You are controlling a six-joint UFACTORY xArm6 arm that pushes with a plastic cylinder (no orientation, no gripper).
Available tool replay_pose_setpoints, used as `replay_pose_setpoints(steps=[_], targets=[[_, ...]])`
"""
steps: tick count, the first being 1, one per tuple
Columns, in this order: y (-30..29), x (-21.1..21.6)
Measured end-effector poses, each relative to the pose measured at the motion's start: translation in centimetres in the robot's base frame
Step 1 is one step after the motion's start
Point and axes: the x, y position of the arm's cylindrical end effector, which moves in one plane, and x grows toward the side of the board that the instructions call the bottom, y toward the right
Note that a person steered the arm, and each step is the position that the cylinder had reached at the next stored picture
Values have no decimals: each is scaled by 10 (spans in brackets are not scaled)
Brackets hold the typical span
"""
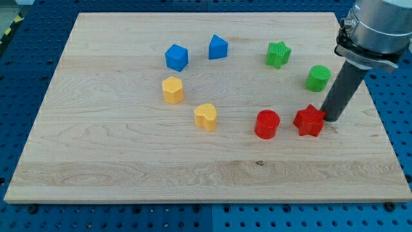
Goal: Slide the green star towards the blue triangle
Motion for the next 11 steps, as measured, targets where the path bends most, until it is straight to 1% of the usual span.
replay_pose_setpoints(steps=[1, 3, 4, 5, 6, 7, 8, 10, 11], targets=[[0, 0], [10, -35], [29, -51], [60, -56], [79, -67], [79, -100], [74, -119], [2, -120], [2, -122]])
